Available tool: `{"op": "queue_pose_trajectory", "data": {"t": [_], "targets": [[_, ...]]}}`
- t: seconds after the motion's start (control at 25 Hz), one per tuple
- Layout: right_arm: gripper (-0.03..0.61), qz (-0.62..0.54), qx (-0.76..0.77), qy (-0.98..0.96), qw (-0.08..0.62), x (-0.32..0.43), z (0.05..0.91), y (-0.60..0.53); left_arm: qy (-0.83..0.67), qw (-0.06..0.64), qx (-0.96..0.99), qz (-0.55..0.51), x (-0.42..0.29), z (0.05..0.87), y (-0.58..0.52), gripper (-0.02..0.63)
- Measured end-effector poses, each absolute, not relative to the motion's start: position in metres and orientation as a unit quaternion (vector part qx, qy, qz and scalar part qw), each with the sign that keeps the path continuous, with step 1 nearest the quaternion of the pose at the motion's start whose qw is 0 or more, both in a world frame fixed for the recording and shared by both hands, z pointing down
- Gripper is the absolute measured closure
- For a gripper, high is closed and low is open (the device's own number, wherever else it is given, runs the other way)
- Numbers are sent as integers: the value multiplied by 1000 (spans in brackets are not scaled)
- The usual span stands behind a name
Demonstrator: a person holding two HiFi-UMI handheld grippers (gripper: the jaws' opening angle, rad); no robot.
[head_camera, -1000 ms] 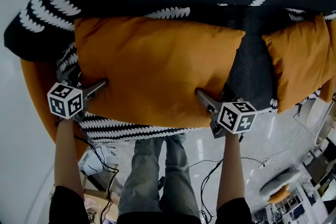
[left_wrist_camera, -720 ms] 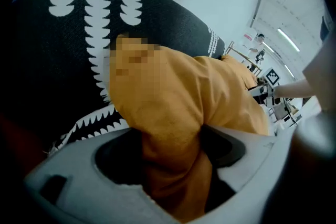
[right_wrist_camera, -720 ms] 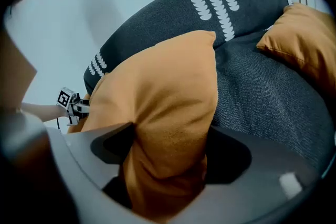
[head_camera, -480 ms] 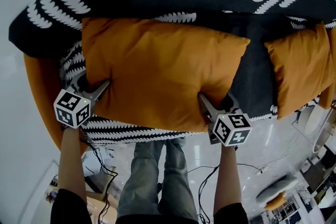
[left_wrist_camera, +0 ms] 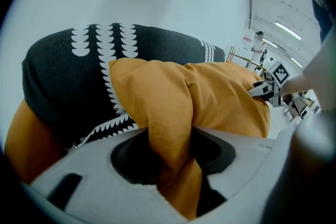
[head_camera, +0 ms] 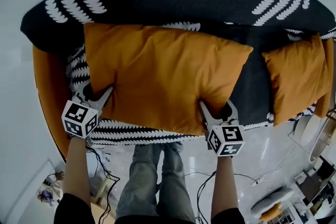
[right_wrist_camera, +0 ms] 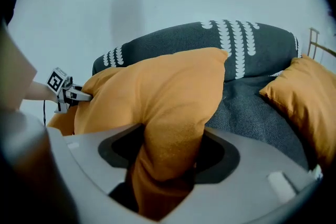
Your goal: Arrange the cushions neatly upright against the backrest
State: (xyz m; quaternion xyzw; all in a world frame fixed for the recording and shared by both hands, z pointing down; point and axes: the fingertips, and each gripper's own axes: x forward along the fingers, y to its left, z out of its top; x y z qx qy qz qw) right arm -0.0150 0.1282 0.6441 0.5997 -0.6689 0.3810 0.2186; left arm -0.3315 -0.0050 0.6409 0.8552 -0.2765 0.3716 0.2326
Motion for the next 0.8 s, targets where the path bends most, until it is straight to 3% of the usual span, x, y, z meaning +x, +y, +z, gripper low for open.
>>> {"op": "queue_pose_trajectory", "data": {"t": [0.8], "targets": [[267,235,576,-757,200,-81,501,-25,-407,168,850,289,-419,491,-87,422]]}}
